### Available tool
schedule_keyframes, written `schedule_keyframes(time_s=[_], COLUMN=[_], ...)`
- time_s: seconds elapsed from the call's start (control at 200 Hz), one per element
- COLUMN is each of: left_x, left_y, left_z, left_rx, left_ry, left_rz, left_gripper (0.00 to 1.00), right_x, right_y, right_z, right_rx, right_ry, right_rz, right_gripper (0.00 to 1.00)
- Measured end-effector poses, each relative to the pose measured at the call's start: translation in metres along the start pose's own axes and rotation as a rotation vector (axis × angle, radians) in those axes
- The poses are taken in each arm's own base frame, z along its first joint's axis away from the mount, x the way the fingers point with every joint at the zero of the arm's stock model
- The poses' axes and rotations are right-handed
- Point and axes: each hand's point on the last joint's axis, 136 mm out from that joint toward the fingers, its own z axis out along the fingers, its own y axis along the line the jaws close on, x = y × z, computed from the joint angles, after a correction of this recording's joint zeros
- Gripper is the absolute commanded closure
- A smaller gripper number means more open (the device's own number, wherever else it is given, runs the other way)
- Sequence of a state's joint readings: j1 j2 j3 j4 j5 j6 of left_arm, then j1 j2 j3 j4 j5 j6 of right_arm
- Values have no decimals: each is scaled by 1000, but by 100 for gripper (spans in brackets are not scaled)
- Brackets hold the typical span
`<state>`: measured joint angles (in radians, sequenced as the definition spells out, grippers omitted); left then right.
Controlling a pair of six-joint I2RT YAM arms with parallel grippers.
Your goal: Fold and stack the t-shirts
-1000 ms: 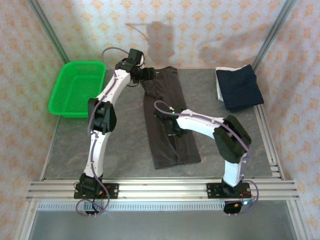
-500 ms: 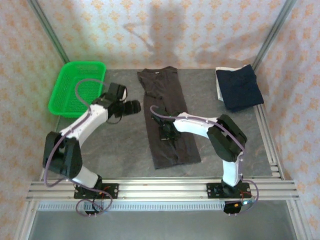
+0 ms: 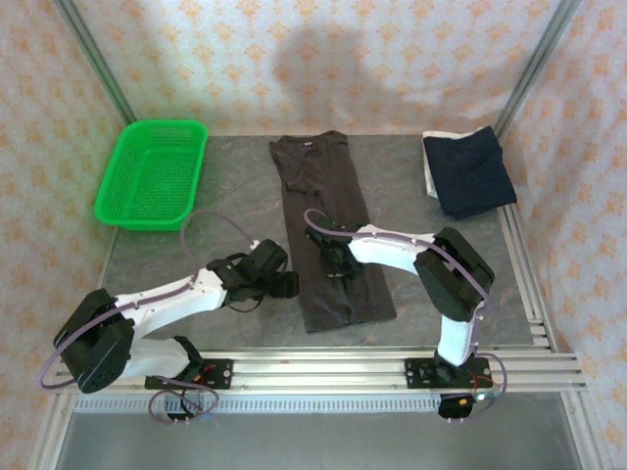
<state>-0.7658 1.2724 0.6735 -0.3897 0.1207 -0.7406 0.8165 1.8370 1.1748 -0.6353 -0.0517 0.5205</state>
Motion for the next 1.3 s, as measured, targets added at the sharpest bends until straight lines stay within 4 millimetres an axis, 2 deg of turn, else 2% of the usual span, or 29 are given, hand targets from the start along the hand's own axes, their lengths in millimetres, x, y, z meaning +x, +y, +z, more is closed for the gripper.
schedule_keyframes(time_s=[0.105, 0.27, 0.345, 0.43, 0.51, 0.631, 0.716, 0.856, 0.996, 1.106, 1.166, 1.226, 1.301], left_x=[14, 39, 54, 70, 82, 87, 87, 86, 85, 85, 84, 79, 67], left_y=[-14, -34, -38, -44, -49, -43, -40, -35, -36, -52, -64, -74, -87], left_z=[-1, -1, 4, 11, 19, 29, 29, 28, 29, 31, 29, 23, 10], left_rx=[10, 19, 6, -2, -7, -60, -83, -124, -125, -73, -40, -11, 20], left_ry=[-5, 3, 17, 34, 48, 37, 17, -9, -16, -12, -13, -25, -57], left_rz=[15, 37, 46, 61, 67, 68, 69, 72, 73, 63, 60, 55, 44], left_gripper=[19, 18, 16, 16, 21, 40, 46, 71, 80, 100, 100, 100, 100], right_x=[4, 23, 39, 63, 81, 96, 104, 109, 114, 115, 113, 108, 92], right_y=[-11, -60, -82, -101, -112, -119, -118, -112, -108, -105, -104, -102, -95], right_z=[-14, -48, -49, -41, -34, -28, -23, -20, -21, -26, -31, -40, -58], right_rx=[6, 34, 50, 69, 81, 74, 50, 3, -50, -85, -96, -101, -113], right_ry=[-22, -89, -89, -59, -27, -5, 11, 23, 23, 18, 10, 2, -31], right_rz=[-1, 47, 83, 95, 106, 128, 141, 169, 199, 214, 216, 205, 196], right_gripper=[51, 40, 37, 36, 36, 37, 42, 53, 71, 90, 96, 97, 98])
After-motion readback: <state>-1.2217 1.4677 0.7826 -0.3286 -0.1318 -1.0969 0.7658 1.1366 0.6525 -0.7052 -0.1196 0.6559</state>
